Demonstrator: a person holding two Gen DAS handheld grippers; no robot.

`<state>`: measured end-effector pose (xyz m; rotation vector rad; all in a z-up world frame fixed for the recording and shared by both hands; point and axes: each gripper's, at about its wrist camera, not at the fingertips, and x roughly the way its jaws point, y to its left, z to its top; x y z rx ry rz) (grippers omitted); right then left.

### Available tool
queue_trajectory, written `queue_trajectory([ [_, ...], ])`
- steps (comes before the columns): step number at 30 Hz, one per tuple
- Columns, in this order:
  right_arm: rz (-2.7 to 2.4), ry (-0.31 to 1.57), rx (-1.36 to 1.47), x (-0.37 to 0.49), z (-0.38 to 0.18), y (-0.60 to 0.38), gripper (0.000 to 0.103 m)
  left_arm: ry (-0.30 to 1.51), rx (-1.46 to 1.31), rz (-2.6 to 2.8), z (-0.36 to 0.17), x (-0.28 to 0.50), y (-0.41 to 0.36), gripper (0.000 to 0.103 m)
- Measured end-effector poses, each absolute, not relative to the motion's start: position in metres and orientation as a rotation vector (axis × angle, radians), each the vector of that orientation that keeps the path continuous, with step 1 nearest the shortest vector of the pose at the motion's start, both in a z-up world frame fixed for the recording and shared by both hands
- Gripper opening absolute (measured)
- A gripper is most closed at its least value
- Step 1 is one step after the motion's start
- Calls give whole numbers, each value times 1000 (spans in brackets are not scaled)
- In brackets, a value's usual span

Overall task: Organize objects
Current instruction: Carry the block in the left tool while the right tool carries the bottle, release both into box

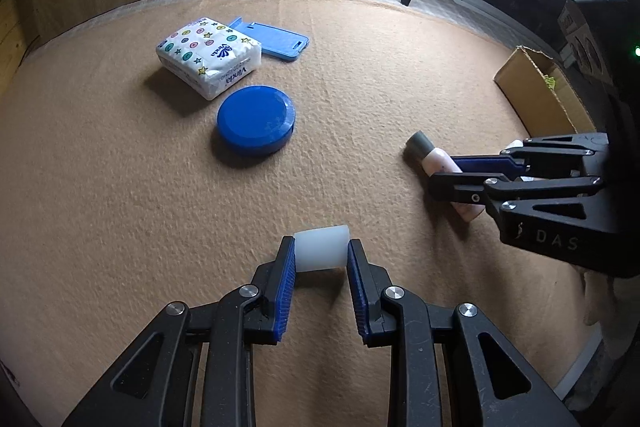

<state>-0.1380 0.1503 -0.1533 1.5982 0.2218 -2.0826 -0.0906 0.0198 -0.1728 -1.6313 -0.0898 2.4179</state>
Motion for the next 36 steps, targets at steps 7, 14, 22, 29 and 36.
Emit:
queue_trajectory([
  [7, -2137, 77, 1551, -125, -132, 168, 18, -107, -1582, 2406, -157, -86, 32, 27],
  [14, -2235, -25, 1463, -103, -93, 213, 18, -98, -1490, 2376, -130, -84, 65, 27],
  [22, -2387, -182, 1440, -82, -69, 301, 18, -38, -1383, 2284, -101, -85, 141, 27],
  [29, -2536, -266, 1466, -72, -64, 386, 18, 44, -1297, 2200, -84, -96, 228, 27],
  [36, -2619, -275, 1519, -75, -73, 444, 18, 88, -1249, 2163, -80, -105, 299, 27],
])
